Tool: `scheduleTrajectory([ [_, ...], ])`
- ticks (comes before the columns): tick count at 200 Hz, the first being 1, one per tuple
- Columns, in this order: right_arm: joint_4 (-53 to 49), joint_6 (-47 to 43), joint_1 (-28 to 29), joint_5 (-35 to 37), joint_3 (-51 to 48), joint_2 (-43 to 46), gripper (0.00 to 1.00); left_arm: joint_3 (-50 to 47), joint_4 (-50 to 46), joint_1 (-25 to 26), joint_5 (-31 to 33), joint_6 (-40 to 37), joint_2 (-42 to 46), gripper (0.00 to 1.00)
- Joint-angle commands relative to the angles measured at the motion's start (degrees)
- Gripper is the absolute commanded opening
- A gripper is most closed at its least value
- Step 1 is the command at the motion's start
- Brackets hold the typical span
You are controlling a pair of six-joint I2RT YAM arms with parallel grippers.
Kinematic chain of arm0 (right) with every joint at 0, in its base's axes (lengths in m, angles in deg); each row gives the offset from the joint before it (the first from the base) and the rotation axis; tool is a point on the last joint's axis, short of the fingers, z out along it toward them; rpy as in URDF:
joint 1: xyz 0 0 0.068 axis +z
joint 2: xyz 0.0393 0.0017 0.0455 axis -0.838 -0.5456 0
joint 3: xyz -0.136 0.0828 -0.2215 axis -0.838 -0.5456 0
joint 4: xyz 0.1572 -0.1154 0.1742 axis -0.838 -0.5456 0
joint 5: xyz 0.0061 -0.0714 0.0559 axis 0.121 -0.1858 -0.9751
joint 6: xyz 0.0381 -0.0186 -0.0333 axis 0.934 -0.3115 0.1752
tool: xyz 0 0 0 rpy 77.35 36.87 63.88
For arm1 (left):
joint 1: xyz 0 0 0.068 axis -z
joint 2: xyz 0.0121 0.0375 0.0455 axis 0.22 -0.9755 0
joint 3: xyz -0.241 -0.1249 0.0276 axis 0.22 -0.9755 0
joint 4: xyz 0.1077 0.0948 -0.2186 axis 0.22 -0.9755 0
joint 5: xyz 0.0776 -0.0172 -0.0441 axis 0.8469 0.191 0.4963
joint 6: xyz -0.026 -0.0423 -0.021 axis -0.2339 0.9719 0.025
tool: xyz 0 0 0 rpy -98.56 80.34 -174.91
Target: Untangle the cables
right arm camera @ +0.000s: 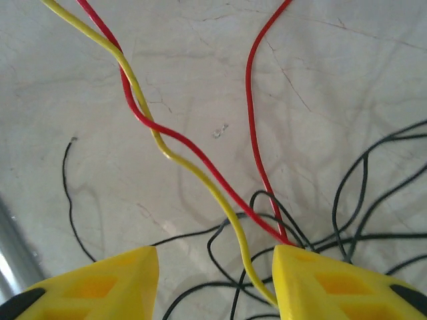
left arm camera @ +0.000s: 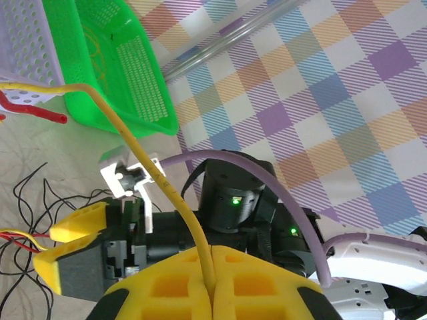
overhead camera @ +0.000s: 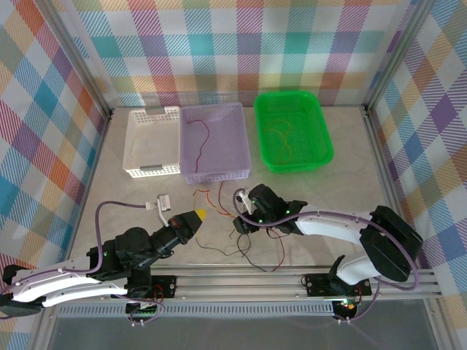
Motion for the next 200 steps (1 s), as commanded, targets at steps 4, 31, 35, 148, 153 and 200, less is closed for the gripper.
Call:
scheduleTrajectory([
  [4,1.3,-3.0,1.5,5.6,2.3,-1.8,0.45,-0.3,-0.1,-0.4,0.8,0.4,0.2,0.00],
  [31,2.7,-3.5,1.5,5.9,2.7,-3.9,0.33,-0.4,-0.5,-0.5,0.8,0.6,0.5,0.00],
  [35,2.6,-3.5,1.6,6.1,2.8,-4.3,0.28,-0.3,-0.6,-0.5,0.9,0.6,0.6,0.00],
  [148,-3.3,12.9,-16.8,1.6,-6.9,12.5,0.00,1.9,-27.1,-0.6,8.1,5.1,20.1,0.00],
  [153,-3.6,13.4,-18.2,0.4,-7.3,13.3,0.00,1.9,-27.2,-0.5,7.9,5.1,19.8,0.00],
  [200,-9.4,13.2,-25.1,-2.4,-7.2,15.7,0.00,4.0,-28.8,-0.6,8.8,4.1,15.8,0.00],
])
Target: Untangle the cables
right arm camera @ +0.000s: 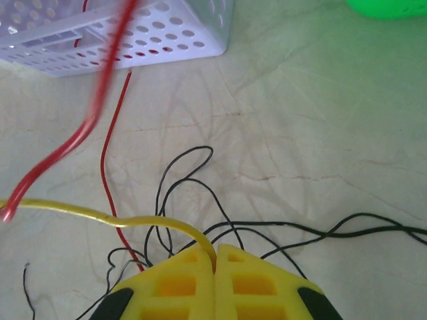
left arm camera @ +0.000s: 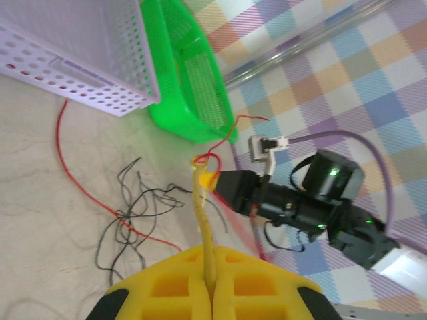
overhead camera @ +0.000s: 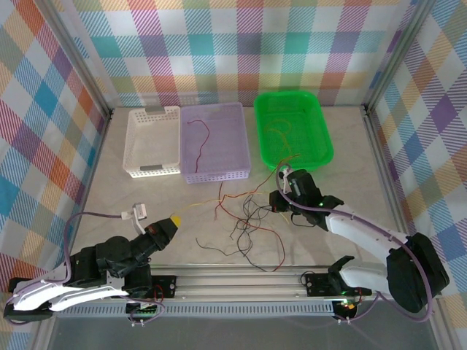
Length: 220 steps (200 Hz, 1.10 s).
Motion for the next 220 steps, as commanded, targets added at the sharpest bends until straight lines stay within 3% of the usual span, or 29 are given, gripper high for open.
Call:
scheduleTrajectory([
  [1,-5.5,2.3,-4.3,-2.0,-0.8,0.6,0.00,3.5,-1.7,-0.5,3.2,-0.7,-1.8,0.00],
  [31,-6.4,3.3,-10.3,-6.1,-2.3,0.5,0.00,5.9,-4.6,-0.5,4.3,-1.2,-4.8,0.00],
  [66,-6.5,1.0,-11.0,-11.0,-1.3,0.9,0.00,6.0,-4.3,-0.5,4.2,-1.4,-7.6,0.00],
  [71,-6.2,0.6,-11.0,-12.8,-1.0,0.7,0.04,6.0,-3.9,-0.5,4.0,-1.5,-8.3,0.00],
  [89,-5.4,0.8,-10.9,-15.8,-0.6,1.5,0.35,6.3,-2.9,-0.5,3.3,-1.6,-11.4,0.00],
  [106,-4.2,2.0,-11.0,-16.1,-1.1,4.2,0.49,7.1,-2.1,-0.5,2.5,-2.2,-15.0,0.00],
  [130,-0.7,4.7,-10.9,-17.0,-2.3,5.5,0.56,7.8,0.1,-0.5,1.3,-3.0,-19.1,0.00],
  [165,8.1,9.7,-9.4,-22.5,-4.0,-0.2,0.57,7.2,2.7,-0.6,0.7,-3.4,-20.6,0.00],
  [181,8.9,10.0,-6.6,-19.7,-3.6,-2.2,0.57,6.4,4.0,-0.5,0.0,-3.2,-20.6,0.00],
  [220,2.1,3.8,-0.9,-4.5,0.8,-6.9,0.57,5.9,4.8,-0.5,-0.7,-3.0,-20.2,0.00],
])
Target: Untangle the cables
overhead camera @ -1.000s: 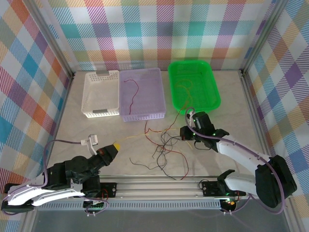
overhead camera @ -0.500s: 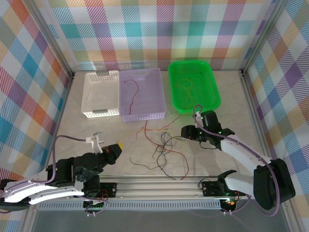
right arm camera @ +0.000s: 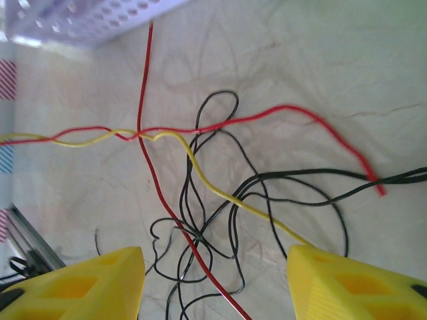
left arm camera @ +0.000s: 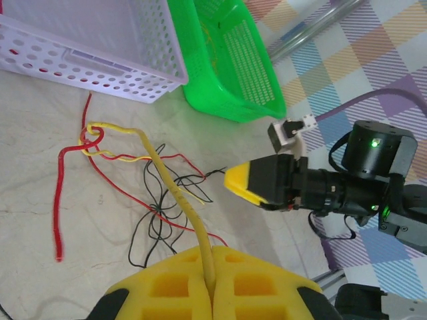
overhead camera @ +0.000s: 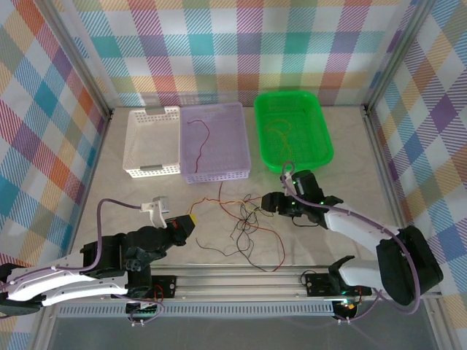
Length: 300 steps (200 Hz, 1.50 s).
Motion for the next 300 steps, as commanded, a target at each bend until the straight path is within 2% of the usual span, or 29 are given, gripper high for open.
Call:
scheduleTrajectory([
  [1,-2.2,-3.7,1.8,10.0,3.2,-2.6,0.57,-0.2,2.2,-0.5,-0.6,-0.8,0.5,0.00],
  [51,-3.9,-11.2,6.6,23.1,7.1,-9.6,0.54,-0.2,1.1,-0.5,-0.2,-1.2,1.8,0.00],
  [176,2.7,-20.7,11.5,30.5,13.8,-24.9,0.49,-1.0,0.7,-0.5,-0.5,-1.4,2.7,0.00],
  [189,3.1,-20.9,11.6,31.2,14.1,-26.0,0.44,-1.0,0.7,-0.5,-0.5,-1.5,2.7,0.00],
  [203,2.9,-20.8,11.6,32.0,14.6,-27.1,0.34,-0.9,0.5,-0.5,-0.6,-1.6,2.8,0.00],
  [217,3.3,-20.8,11.6,32.8,14.8,-28.1,0.31,-0.9,0.6,-0.6,-0.7,-1.7,3.0,0.00],
  [241,2.2,-21.1,11.6,33.7,16.2,-30.0,0.12,-1.2,0.5,-0.5,-0.8,-1.6,3.2,0.00],
  [263,0.1,-20.2,11.5,35.2,16.3,-28.8,0.02,-0.5,-0.8,-0.5,-0.8,-1.7,4.1,0.00],
  [287,-2.2,-18.8,9.7,36.4,15.5,-26.0,0.00,0.7,-4.2,-0.5,0.1,-1.6,6.3,0.00],
  [300,-3.7,-17.4,7.3,34.6,15.2,-24.8,0.00,0.7,-5.6,-0.5,0.4,-1.3,7.8,0.00],
])
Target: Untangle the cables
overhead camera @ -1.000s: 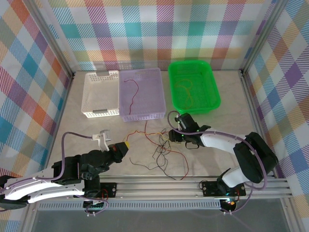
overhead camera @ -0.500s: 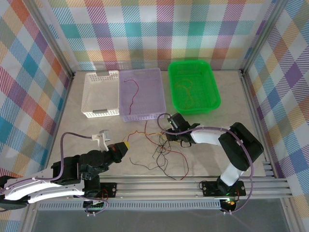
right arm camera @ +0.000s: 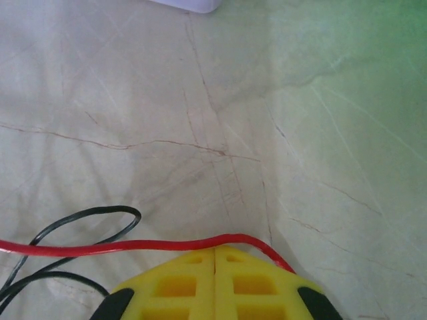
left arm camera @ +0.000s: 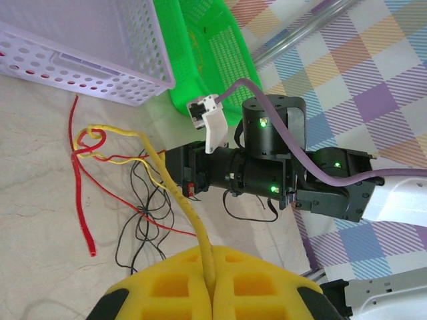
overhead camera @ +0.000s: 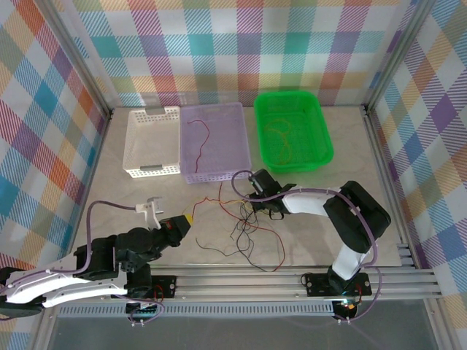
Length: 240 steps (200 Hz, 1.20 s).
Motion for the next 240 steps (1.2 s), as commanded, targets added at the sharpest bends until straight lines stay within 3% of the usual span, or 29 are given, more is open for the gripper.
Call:
scheduleTrajectory([
  [1,-3.6,2.7,-4.4,1.3,-0.9,1.9,0.00,1.2,-3.8,-0.5,1.0,-1.1,2.4,0.00],
  [21,-4.1,3.7,-6.4,-1.8,-1.9,4.9,0.00,0.5,-4.3,-0.5,0.8,-0.3,3.9,0.00],
  [38,-0.6,3.0,-5.4,-9.0,-4.0,9.9,0.00,-0.1,-3.6,-0.5,0.5,0.0,3.9,0.00],
  [70,7.0,-0.2,1.8,-20.9,-6.2,19.5,0.32,-0.4,-0.5,-0.6,0.0,-0.5,1.1,0.00],
  [121,17.2,6.6,8.1,-37.0,-5.2,21.0,0.52,0.6,2.0,-0.5,-0.2,-1.3,-1.9,0.00],
  [172,26.8,-7.3,25.5,-16.1,-9.7,22.1,0.57,0.7,3.2,-0.5,0.0,-0.8,-2.7,0.00],
  [214,38.3,-18.8,33.9,0.0,-11.8,17.2,0.61,0.6,4.1,-0.5,-0.1,-0.5,-3.3,0.00],
  [240,47.3,-25.9,36.4,5.1,-12.3,13.1,0.62,0.6,4.5,-0.5,-0.3,-0.4,-3.8,0.00],
])
